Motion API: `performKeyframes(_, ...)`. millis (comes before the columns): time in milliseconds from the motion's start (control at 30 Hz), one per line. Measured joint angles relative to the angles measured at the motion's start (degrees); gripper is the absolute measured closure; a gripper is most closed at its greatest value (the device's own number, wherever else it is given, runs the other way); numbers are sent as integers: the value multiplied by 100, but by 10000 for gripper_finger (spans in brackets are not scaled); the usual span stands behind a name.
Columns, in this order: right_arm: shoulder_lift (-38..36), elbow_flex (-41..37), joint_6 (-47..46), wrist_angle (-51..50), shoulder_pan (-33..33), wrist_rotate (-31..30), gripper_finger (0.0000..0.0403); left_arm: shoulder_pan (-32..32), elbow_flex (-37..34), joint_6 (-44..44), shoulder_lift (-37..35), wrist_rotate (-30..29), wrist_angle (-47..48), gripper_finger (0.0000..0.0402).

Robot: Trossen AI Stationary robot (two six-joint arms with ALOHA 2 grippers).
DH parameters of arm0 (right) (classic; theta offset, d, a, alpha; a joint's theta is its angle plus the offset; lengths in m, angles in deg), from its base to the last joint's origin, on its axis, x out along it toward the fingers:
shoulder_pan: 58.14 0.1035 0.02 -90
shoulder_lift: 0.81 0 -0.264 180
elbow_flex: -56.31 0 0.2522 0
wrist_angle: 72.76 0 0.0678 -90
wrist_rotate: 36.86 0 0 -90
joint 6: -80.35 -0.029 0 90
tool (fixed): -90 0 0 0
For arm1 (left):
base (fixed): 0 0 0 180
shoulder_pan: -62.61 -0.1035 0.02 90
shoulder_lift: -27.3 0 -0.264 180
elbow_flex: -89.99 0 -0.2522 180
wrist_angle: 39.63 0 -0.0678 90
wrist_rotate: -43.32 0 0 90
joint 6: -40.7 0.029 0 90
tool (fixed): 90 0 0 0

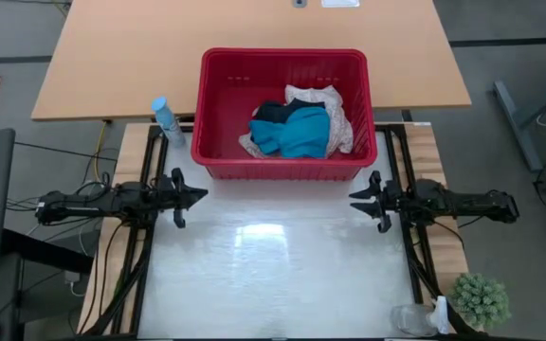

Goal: Fold laundry
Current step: Remove the blue shorts from the red laundry bin

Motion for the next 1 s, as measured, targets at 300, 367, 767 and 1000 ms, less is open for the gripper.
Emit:
performKeyframes(300,7,182,1274,1690,0,-266,251,-3,111,-277,3,-3005,-381,401)
performKeyframes(367,-3,367,1656,1870,0,-270,251,-5,134,-124,-4,-3754,-641,401)
performKeyframes(767,495,1591,1816,1901,0,-2015,251,-5,149,850,-2,-2467,-3284,401)
performKeyframes(1000,1962,2723,1225,1871,0,-2380,251,-5,921,-429,31,-1707,-1992,401)
